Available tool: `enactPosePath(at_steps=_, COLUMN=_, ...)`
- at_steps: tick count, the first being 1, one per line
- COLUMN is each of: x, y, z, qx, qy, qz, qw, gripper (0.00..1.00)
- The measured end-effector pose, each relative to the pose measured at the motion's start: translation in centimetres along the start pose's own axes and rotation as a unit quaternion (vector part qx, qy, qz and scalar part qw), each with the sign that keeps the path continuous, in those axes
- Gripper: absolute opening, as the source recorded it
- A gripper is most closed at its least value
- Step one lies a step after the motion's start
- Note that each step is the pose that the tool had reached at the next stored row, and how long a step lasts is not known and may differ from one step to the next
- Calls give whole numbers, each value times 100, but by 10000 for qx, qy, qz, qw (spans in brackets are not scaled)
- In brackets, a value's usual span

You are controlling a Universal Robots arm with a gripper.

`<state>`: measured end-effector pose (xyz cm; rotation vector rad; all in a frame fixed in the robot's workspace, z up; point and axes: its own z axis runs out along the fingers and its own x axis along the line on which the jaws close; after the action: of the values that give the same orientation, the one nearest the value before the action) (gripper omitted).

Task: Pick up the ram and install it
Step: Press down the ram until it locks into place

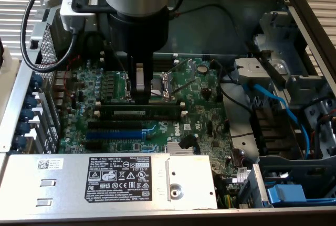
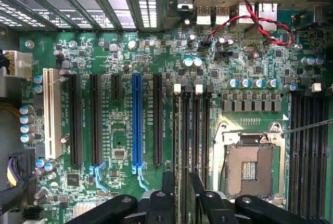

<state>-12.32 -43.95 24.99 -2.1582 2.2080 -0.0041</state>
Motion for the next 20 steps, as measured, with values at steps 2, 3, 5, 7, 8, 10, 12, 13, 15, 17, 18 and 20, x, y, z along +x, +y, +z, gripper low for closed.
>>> enactPosePath(at_steps=2, x=0, y=0, z=0, qx=0, qy=0, qz=0, qw=10000, gripper=24)
enactPosePath(at_steps=3, x=0, y=0, z=0, qx=0, qy=0, qz=0, qw=10000, gripper=24)
enactPosePath(at_steps=5, x=0, y=0, z=0, qx=0, qy=0, qz=0, qw=10000, gripper=11)
enactPosePath(at_steps=7, x=0, y=0, z=0, qx=0, qy=0, qz=0, qw=10000, gripper=11)
enactPosePath(at_steps=8, x=0, y=0, z=0, qx=0, qy=0, qz=0, qw=10000, gripper=11)
enactPosePath(at_steps=10, x=0, y=0, z=0, qx=0, qy=0, qz=0, qw=10000, gripper=11)
enactPosePath(at_steps=12, x=0, y=0, z=0, qx=0, qy=1, qz=0, qw=10000, gripper=11)
enactPosePath(at_steps=13, x=0, y=0, z=0, qx=0, qy=1, qz=0, qw=10000, gripper=11)
enactPosePath(at_steps=15, x=0, y=0, z=0, qx=-1, qy=1, qz=0, qw=10000, gripper=11)
enactPosePath(at_steps=17, x=0, y=-6, z=1, qx=-2, qy=0, qz=1, qw=10000, gripper=11)
enactPosePath(at_steps=18, x=0, y=-9, z=2, qx=-5, qy=0, qz=1, qw=10000, gripper=11)
enactPosePath(at_steps=20, x=0, y=-10, z=1, qx=-9, qy=1, qz=2, qw=10000, gripper=11)
